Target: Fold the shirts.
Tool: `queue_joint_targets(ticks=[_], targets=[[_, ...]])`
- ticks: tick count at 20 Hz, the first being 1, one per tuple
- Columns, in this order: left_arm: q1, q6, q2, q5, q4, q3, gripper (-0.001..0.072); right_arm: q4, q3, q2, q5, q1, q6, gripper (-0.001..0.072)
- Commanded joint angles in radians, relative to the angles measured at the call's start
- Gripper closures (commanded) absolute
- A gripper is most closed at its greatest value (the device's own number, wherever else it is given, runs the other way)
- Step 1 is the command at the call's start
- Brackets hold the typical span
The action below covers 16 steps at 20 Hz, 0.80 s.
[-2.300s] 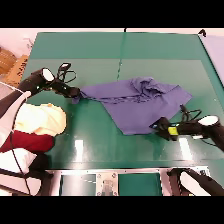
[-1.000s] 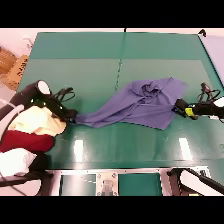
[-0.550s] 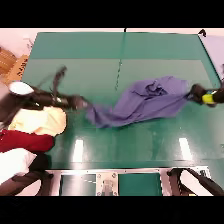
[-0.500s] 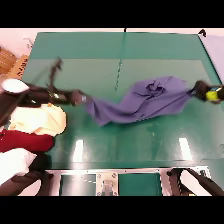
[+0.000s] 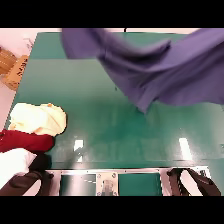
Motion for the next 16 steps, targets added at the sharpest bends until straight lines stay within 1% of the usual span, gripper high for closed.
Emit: queue_joint_targets(ticks=[1,3,4,7,9,10,12,14,16], targets=[[0.000,0.024,0.012,0.044,0.033,0.161,0.0688,0.000,0.171,0.013,0.000,0.000,0.006,0.0700],[0.000,0.028,0.012,0.050,0.089,0.241,0.0688,0.000,0.171,0.023,0.016,0.000,0.005,0.0700],[0.000,0.014,0.012,0.063,0.137,0.268,0.0688,0.000,0.166,0.023,0.035,0.000,0.006,0.0700],[0.000,-0.046,0.007,0.145,0.269,0.280,0.0688,0.000,0.103,0.022,0.040,0.000,0.006,0.0700],[0.000,-0.098,-0.016,0.189,0.357,0.274,0.0687,0.002,0.020,0.020,0.037,0.000,0.006,0.0700],[0.000,-0.117,-0.045,0.180,0.385,0.274,0.0688,0.009,-0.038,0.017,0.036,0.000,0.005,0.0700],[0.000,-0.121,-0.136,0.113,0.394,0.274,0.0688,0.028,-0.189,0.011,0.018,0.002,0.002,0.0700],[0.000,-0.121,-0.264,0.054,0.394,0.274,0.0687,0.080,-0.367,0.001,-0.033,0.002,-0.027,0.0700],[0.000,-0.119,-0.411,0.041,0.394,0.274,0.0688,0.139,-0.542,-0.026,-0.100,0.002,-0.067,0.0700]])
